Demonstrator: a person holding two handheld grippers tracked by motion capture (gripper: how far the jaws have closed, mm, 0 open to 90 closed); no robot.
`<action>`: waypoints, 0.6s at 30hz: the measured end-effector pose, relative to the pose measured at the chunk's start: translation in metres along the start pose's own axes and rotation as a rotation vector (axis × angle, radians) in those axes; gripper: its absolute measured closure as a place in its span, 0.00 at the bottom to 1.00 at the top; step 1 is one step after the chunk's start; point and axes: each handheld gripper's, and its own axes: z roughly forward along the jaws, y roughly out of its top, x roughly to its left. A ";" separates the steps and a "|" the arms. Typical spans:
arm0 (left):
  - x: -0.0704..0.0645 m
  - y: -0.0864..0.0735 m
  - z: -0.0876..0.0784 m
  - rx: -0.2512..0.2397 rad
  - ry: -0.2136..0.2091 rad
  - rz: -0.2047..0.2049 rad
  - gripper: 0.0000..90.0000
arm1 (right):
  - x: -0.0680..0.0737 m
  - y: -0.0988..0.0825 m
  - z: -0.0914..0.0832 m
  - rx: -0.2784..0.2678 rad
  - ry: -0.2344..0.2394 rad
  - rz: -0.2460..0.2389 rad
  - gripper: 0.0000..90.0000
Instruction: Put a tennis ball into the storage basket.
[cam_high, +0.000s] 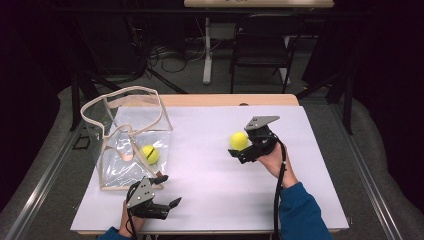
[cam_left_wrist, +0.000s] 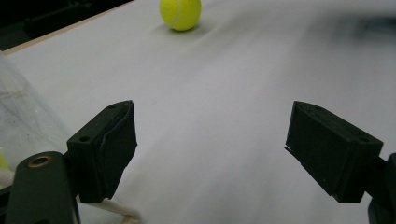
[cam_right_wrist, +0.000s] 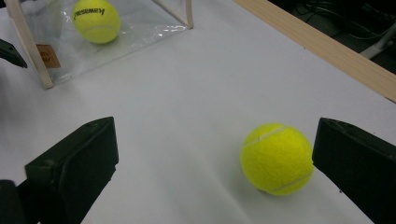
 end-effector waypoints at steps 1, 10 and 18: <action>0.000 0.000 0.000 0.000 0.000 -0.001 0.18 | -0.001 -0.002 0.000 0.003 0.004 0.002 0.00; -0.001 -0.001 0.001 0.010 0.001 0.002 0.18 | -0.006 -0.019 0.004 0.010 0.016 0.022 0.00; -0.001 -0.001 0.003 0.013 -0.004 0.004 0.18 | -0.018 -0.024 0.002 0.007 -0.024 0.025 0.00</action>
